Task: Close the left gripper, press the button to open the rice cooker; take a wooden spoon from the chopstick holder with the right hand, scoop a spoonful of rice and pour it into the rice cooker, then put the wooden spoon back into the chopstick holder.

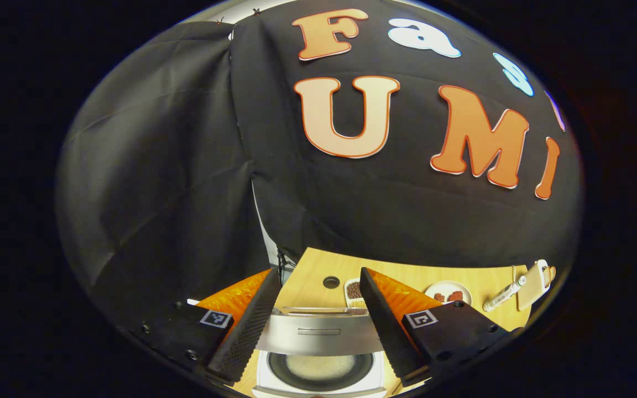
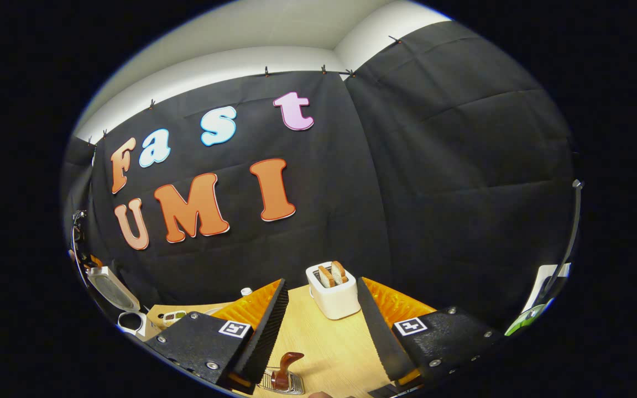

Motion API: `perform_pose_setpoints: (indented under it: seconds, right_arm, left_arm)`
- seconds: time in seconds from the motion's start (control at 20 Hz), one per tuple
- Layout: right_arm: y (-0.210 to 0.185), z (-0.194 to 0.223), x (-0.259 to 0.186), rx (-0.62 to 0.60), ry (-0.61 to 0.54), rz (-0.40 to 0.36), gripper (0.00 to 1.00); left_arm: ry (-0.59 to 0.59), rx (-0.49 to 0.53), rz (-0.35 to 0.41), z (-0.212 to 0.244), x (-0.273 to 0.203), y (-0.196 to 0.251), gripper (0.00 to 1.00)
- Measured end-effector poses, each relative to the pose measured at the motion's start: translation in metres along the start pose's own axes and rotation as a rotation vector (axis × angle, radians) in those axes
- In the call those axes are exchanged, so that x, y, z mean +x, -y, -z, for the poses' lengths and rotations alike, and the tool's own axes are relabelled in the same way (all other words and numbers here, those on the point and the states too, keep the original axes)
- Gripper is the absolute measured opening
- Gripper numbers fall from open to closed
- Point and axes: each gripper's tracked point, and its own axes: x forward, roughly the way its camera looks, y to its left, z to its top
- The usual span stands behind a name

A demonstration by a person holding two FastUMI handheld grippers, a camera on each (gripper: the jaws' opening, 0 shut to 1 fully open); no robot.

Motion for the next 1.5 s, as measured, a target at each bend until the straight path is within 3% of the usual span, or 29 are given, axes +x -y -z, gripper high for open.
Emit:
perform_pose_setpoints:
  seconds: [0.25,0.3,0.55,0.65,0.75,0.85,1.15,1.3,1.5]
  right_arm:
    - [-0.012,0.002,0.014,-0.012,-0.015,-0.049,0.8]
    - [-0.016,0.003,0.016,-0.009,-0.02,-0.063,0.8]
    - [-0.031,0.012,0.022,-0.017,-0.041,-0.118,0.8]
    - [-0.036,0.016,0.022,-0.015,-0.053,-0.137,0.8]
    - [-0.039,0.021,0.021,-0.019,-0.061,-0.148,0.8]
    - [-0.043,0.023,0.022,-0.018,-0.065,-0.156,0.8]
    - [-0.061,0.015,0.024,-0.025,-0.048,-0.198,0.8]
    - [-0.072,0.004,0.027,-0.04,-0.03,-0.22,0.8]
    - [-0.093,-0.023,0.027,-0.081,0.027,-0.234,0.8]
  left_arm:
    - [-0.164,-0.083,0.089,0.087,-0.02,0.013,0.98]
    - [-0.185,-0.075,0.063,0.104,-0.021,0.007,0.98]
    - [-0.314,-0.126,0.07,0.174,-0.025,0.005,0.96]
    - [-0.38,-0.088,0.076,0.203,-0.028,0.003,0.97]
    - [-0.427,0.035,0.053,0.229,-0.031,0.001,0.97]
    - [-0.381,0.122,0.041,0.225,-0.029,0.001,0.99]
    - [-0.303,0.061,0.005,0.213,-0.039,0.005,0.96]
    - [-0.114,0.122,-0.02,0.163,-0.06,-0.003,1.0]
    - [0.196,0.163,-0.003,0.084,-0.108,0.021,1.0]
